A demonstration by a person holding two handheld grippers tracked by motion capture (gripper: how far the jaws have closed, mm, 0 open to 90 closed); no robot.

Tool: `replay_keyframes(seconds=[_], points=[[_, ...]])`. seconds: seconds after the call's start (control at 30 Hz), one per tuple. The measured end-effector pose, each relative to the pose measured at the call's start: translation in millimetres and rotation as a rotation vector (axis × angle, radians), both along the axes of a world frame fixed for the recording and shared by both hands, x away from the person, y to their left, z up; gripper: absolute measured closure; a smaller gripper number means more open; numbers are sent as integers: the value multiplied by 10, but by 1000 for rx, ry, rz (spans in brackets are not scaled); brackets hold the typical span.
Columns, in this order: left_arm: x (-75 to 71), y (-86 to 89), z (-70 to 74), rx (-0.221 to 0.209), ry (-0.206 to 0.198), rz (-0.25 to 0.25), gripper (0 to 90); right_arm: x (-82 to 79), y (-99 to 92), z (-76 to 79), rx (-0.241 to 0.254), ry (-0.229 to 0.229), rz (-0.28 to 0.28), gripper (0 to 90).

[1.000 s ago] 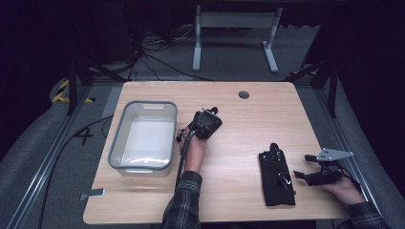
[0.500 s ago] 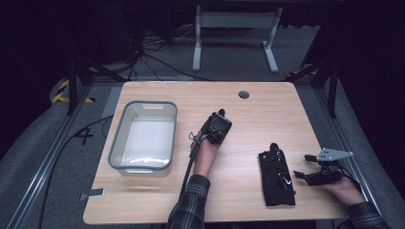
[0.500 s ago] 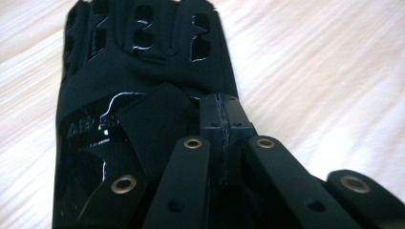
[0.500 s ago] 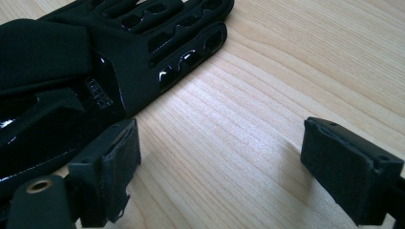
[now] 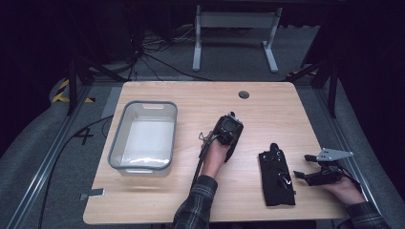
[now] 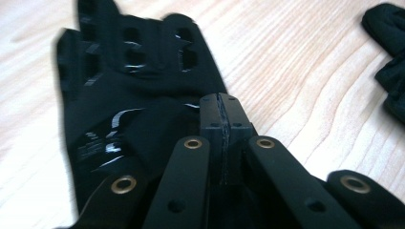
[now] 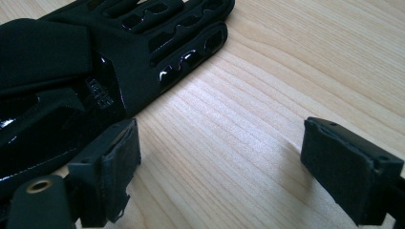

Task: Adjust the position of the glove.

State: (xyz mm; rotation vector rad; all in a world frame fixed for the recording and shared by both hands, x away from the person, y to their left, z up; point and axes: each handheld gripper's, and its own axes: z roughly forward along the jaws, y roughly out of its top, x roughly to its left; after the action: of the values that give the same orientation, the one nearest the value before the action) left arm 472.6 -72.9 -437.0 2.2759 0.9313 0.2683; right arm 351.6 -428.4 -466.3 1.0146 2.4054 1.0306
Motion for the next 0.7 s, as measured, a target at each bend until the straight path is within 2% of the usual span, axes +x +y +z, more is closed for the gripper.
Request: replay_keyframes(seconds=[0.2,0.37,0.47,0.63,0.7], points=[[92,275,114,-5,-20,61,897,1,0,0,-1,-1,1,141],[165,369,122,0,-23,86,897,1,1,0,0,0,1,141],[227,385,68,9,-15,96,897,2,1,1,-1,0,1,141],[290,369,-78,32,20,102,897,2,1,0,-1,0,1,141],[284,357,-117,37,17,101,897,2,1,0,-1,0,1,141]])
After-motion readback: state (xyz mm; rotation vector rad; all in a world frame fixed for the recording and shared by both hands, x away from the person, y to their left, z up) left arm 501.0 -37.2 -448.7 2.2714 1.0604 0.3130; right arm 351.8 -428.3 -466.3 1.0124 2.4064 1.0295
